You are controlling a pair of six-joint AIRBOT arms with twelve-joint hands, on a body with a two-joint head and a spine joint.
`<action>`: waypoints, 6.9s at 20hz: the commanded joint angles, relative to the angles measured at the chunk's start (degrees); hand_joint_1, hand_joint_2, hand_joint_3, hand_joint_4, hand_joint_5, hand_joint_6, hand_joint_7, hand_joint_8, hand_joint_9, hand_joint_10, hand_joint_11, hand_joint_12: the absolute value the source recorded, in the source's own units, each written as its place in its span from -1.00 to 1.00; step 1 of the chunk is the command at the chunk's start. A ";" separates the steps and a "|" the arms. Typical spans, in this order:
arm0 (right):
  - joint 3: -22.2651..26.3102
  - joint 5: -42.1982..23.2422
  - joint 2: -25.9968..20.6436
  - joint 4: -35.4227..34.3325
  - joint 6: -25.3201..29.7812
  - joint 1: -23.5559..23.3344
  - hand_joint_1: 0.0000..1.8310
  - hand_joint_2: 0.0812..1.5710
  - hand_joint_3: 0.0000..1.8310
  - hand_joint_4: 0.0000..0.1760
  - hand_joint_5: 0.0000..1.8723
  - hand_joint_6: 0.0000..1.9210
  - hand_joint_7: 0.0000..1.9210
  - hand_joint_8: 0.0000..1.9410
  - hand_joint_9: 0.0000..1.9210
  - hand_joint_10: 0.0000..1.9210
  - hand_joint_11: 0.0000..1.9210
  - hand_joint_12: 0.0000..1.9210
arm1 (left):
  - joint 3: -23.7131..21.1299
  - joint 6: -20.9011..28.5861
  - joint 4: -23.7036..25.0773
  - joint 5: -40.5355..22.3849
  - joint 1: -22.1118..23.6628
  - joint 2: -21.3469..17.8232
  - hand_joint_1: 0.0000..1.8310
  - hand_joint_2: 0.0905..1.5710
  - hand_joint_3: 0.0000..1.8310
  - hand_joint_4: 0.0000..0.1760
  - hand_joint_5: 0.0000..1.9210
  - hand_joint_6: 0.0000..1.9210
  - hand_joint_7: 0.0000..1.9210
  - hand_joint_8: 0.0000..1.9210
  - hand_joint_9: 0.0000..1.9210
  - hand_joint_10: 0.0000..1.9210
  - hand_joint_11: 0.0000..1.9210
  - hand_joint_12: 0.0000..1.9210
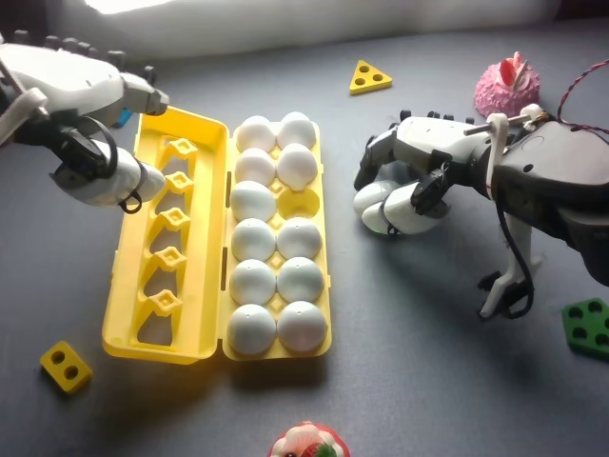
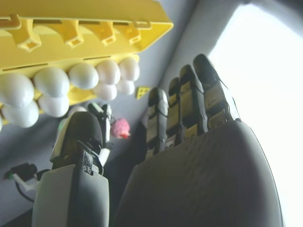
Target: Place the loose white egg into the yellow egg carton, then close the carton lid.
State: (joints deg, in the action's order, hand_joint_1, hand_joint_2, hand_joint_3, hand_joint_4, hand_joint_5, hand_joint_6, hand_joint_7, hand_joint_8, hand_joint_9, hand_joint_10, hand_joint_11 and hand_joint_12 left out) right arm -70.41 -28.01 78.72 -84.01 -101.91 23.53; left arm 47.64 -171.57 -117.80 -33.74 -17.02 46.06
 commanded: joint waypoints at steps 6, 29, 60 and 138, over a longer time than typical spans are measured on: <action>-0.29 -2.01 -0.25 2.29 0.35 -0.01 0.23 0.47 -1.00 -1.00 -0.08 0.21 -0.41 -0.98 -0.66 -0.98 -1.00 -0.14 | 0.98 -0.21 2.94 3.48 1.05 -0.59 -0.49 0.65 -1.00 -0.57 -0.77 -0.99 -0.86 -0.99 -0.83 -1.00 -1.00 -0.32; 3.22 -9.39 1.21 32.66 39.72 -1.42 0.23 0.46 -1.00 -1.00 -0.07 0.20 -0.37 -1.00 -0.63 -1.00 -1.00 -0.11 | 4.11 -0.20 -3.07 3.04 1.02 -0.33 -0.51 0.65 -1.00 -0.50 -0.77 -1.00 -0.85 -1.00 -0.81 -0.99 -1.00 -0.33; -4.05 -15.97 7.86 39.55 50.93 4.25 0.13 0.57 -1.00 -1.00 -0.24 0.44 -0.49 -1.00 -0.65 -1.00 -1.00 0.00 | 4.71 -0.20 -4.09 2.38 1.43 -0.27 -0.52 0.66 -1.00 -0.51 -0.82 -1.00 -0.88 -1.00 -0.84 -1.00 -1.00 -0.33; 19.75 -9.63 -35.62 52.40 41.46 7.02 -0.62 0.33 -1.00 -1.00 -0.78 -0.99 -0.74 -1.00 -0.77 -0.99 -1.00 -0.32 | 7.14 68.05 -17.74 -13.61 -5.07 7.99 -0.60 0.65 -1.00 -0.57 -0.46 -1.00 -0.35 -0.98 -0.63 -0.38 -1.00 0.60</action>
State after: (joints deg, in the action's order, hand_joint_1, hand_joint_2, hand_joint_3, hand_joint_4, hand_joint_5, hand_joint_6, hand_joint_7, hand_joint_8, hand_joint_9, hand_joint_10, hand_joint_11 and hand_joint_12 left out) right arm -50.59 -31.00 43.35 -32.53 -60.69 31.51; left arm 54.92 -103.77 -137.38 -48.86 -22.17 53.87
